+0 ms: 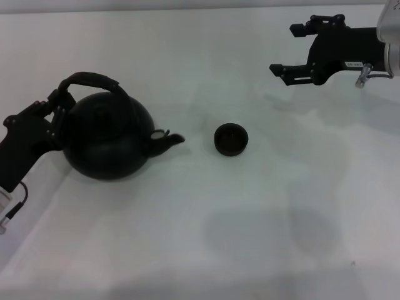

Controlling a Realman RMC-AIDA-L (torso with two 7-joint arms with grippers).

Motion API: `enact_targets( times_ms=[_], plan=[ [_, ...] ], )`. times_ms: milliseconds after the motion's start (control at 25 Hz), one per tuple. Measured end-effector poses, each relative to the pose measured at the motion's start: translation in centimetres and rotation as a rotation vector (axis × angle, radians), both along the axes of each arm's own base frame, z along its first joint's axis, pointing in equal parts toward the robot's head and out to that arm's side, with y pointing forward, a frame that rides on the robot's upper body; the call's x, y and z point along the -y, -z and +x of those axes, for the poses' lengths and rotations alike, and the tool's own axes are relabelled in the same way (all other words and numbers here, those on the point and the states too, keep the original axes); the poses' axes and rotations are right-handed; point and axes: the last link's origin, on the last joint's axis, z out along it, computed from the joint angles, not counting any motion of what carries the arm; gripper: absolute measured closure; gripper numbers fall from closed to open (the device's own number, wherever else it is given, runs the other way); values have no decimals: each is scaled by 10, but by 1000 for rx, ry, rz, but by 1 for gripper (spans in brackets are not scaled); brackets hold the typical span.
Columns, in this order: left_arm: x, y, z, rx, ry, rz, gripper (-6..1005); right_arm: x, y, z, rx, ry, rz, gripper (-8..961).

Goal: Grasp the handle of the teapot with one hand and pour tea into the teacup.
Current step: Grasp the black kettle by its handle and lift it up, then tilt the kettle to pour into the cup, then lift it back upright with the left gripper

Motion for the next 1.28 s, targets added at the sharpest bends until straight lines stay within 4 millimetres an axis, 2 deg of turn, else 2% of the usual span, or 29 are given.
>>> enact_targets(
  times_ms=[560,800,1040,1280],
  plan=[
    [-25,-18,9,14,56,-40,843,3,5,5,-47,-10,-7,109],
    [-44,-36,16,-55,63,-104,848,5,6,10,-80,-22,5,108],
    [-66,-60,35,-138,78,-157,847,6,9,14,-104,-32,10,109],
    [-85,-64,63,-246,66,-223,847,5,6,15,-132,-41,34,110]
  ],
)
